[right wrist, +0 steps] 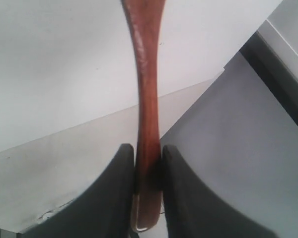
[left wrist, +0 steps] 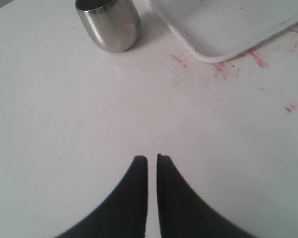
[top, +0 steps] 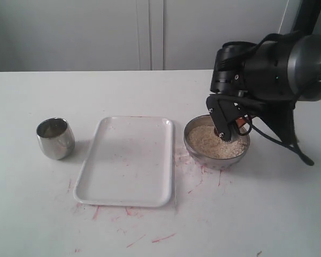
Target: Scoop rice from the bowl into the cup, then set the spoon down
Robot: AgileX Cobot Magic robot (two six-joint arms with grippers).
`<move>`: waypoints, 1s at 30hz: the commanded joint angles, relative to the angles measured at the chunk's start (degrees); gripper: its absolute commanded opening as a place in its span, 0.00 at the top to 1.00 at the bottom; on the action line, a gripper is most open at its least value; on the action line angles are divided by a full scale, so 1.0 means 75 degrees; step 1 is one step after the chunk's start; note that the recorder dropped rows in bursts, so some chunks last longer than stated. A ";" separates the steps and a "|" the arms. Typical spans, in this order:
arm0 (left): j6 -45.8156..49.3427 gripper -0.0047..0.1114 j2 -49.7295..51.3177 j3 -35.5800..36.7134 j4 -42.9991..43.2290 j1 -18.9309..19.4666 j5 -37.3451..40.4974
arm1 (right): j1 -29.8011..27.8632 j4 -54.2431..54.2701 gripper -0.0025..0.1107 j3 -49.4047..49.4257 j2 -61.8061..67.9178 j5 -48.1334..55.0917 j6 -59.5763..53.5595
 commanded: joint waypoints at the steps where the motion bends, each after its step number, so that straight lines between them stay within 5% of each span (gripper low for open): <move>1: -0.0045 0.84 -0.0023 0.0070 0.0000 -0.0016 0.0255 | 0.0006 -0.0306 0.98 0.0021 0.0170 0.0090 0.0037; 30: -0.0045 0.84 -0.0023 0.0070 0.0000 -0.0016 0.0255 | 0.0006 -0.0324 0.98 0.0021 0.0780 -0.0949 -0.0013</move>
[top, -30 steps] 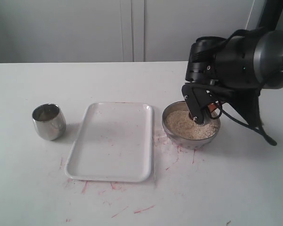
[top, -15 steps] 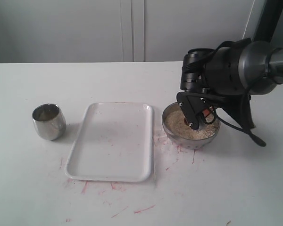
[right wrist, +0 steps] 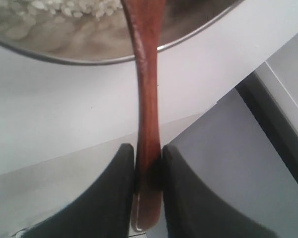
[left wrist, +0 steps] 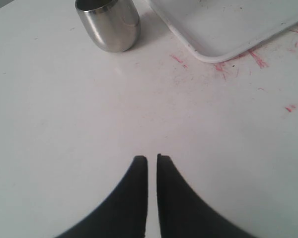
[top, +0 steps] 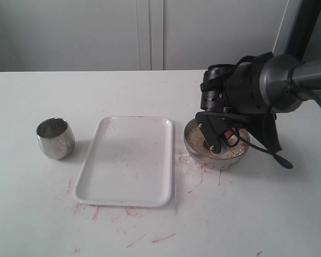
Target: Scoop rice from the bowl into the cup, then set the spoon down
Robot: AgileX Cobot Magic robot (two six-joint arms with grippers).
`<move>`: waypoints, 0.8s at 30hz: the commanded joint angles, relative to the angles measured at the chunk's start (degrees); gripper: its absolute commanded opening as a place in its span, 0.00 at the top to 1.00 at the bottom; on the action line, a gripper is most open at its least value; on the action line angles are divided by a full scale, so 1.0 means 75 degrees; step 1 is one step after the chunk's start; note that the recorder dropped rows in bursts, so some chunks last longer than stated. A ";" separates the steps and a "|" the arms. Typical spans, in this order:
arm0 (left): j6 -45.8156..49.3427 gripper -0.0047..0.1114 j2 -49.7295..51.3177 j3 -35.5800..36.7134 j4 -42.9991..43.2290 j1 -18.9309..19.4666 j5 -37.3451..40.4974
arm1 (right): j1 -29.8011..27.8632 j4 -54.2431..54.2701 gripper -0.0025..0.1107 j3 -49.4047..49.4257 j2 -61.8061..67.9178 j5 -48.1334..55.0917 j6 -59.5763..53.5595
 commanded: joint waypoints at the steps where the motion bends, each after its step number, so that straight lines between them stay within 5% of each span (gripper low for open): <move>1: -0.0045 0.84 -0.0023 0.0070 0.0000 -0.0016 0.0255 | 0.0006 -0.0102 0.98 0.0021 0.0008 -0.0182 -0.0013; 24: -0.0045 0.84 -0.0023 0.0070 0.0000 -0.0016 0.0255 | 0.0164 0.0228 0.98 0.0021 0.0008 -0.0438 0.0221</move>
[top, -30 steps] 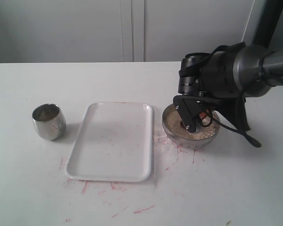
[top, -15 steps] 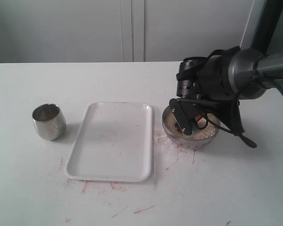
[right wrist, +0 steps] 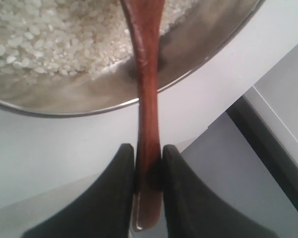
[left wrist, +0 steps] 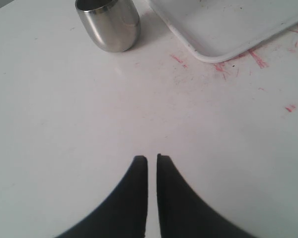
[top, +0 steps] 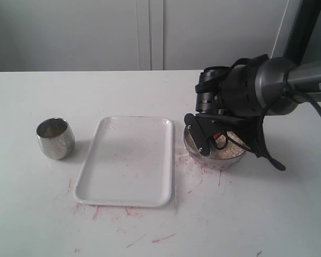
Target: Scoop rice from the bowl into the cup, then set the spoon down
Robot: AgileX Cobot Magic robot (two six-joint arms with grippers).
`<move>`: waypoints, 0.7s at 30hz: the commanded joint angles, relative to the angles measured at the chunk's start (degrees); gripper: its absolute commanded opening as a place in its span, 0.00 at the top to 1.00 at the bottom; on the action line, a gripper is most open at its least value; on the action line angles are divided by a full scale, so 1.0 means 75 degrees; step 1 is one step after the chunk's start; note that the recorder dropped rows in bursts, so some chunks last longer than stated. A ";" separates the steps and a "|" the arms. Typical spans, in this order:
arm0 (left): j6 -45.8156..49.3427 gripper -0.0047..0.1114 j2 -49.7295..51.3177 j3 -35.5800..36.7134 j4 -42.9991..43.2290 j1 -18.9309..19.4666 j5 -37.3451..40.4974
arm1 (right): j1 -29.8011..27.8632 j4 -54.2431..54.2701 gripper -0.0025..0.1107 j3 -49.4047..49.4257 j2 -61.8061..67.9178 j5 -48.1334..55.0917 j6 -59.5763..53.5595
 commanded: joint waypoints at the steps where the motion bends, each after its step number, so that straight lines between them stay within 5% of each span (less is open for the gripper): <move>1: -0.0045 0.84 -0.0023 0.0070 0.0000 -0.0016 0.0255 | -0.0019 -0.0042 0.98 0.0021 -0.0004 0.0259 0.0091; 12: -0.0045 0.84 -0.0023 0.0070 0.0000 -0.0016 0.0255 | -0.0037 -0.0334 0.98 0.0021 -0.0004 0.0295 0.0571; 21: -0.0045 0.84 -0.0023 0.0070 0.0000 -0.0016 0.0255 | -0.0696 0.0772 0.98 0.0021 -0.0416 -0.0245 0.0571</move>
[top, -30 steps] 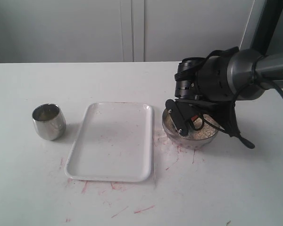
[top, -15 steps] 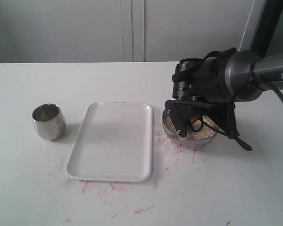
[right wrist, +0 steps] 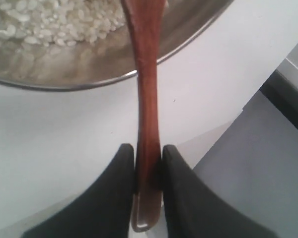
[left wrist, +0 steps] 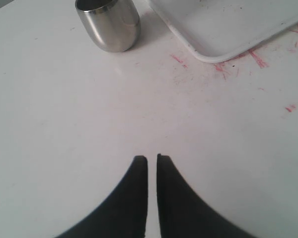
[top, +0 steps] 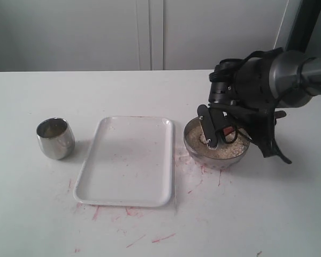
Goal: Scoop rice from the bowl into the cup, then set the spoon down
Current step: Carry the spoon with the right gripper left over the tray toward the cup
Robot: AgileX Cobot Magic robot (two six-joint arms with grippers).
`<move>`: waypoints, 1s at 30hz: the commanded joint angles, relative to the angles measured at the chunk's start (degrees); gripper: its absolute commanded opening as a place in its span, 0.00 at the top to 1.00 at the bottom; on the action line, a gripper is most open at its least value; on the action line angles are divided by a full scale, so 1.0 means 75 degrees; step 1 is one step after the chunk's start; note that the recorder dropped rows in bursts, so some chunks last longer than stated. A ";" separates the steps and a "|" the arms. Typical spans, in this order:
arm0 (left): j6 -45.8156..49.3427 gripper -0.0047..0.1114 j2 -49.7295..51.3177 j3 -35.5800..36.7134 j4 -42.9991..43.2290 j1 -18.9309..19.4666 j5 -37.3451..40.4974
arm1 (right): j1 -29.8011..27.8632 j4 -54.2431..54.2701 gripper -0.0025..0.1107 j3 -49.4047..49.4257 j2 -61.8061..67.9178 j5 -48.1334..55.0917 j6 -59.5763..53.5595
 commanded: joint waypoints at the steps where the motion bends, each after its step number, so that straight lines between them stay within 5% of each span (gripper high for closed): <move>1: -0.0045 0.84 -0.0023 0.0070 0.0000 -0.0016 0.0255 | -0.0201 0.0481 0.98 0.0021 -0.0360 -0.0398 0.0050; 19: -0.0045 0.84 -0.0023 0.0070 0.0000 -0.0016 0.0255 | -0.0292 0.1013 0.98 0.0021 -0.0737 -0.0525 0.0050; 30: -0.0045 0.84 -0.0023 0.0070 0.0000 -0.0016 0.0255 | 0.0513 0.1024 0.98 -0.0153 -0.0988 -0.0846 0.0012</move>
